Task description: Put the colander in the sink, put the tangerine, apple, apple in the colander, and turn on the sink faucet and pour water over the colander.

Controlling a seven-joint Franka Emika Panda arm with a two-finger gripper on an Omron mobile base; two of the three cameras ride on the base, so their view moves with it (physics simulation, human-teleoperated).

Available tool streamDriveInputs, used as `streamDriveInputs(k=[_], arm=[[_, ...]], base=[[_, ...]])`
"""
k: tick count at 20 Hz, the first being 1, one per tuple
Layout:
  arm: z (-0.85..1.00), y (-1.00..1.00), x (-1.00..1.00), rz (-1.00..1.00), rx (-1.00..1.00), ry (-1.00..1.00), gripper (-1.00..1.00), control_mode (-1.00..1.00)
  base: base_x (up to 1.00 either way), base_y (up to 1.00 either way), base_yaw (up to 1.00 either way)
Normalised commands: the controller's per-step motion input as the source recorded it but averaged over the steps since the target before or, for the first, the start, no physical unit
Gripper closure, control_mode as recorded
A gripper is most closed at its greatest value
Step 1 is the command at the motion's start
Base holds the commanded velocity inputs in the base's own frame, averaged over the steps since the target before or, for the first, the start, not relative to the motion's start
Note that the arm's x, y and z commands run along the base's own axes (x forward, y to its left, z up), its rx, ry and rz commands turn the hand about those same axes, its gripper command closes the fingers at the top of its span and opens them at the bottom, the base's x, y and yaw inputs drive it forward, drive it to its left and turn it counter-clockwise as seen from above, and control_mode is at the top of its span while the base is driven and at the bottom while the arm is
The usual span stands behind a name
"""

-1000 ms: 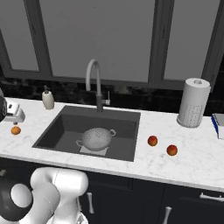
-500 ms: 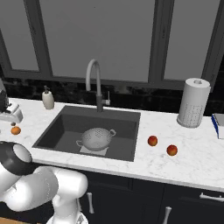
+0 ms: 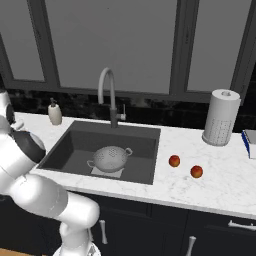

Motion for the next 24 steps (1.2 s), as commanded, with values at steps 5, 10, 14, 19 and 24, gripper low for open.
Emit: streamDriveInputs(k=[5, 10, 14, 19, 24], arm=[[-0.41, 0.16, 0.26, -0.06, -0.06, 0.03, -1.0, -1.0], [-0.42, 0.09, 0.32, -0.03, -0.06, 0.0, -1.0, -1.0], [-0.26, 0.2, 0.26, -0.02, 0.0, 0.0, -1.0, -1.0], [-0.18, 0.25, 0.25, 0.0, 0.0, 0.0, -1.0, -1.0], [-0.21, 0.14, 0.28, 0.0, -0.02, 0.0, -1.0, -1.0]], base=[[0.0, 0.0, 0.0], [0.0, 0.0, 0.0], [0.0, 0.0, 0.0], [0.0, 0.0, 0.0], [0.0, 0.0, 0.0]])
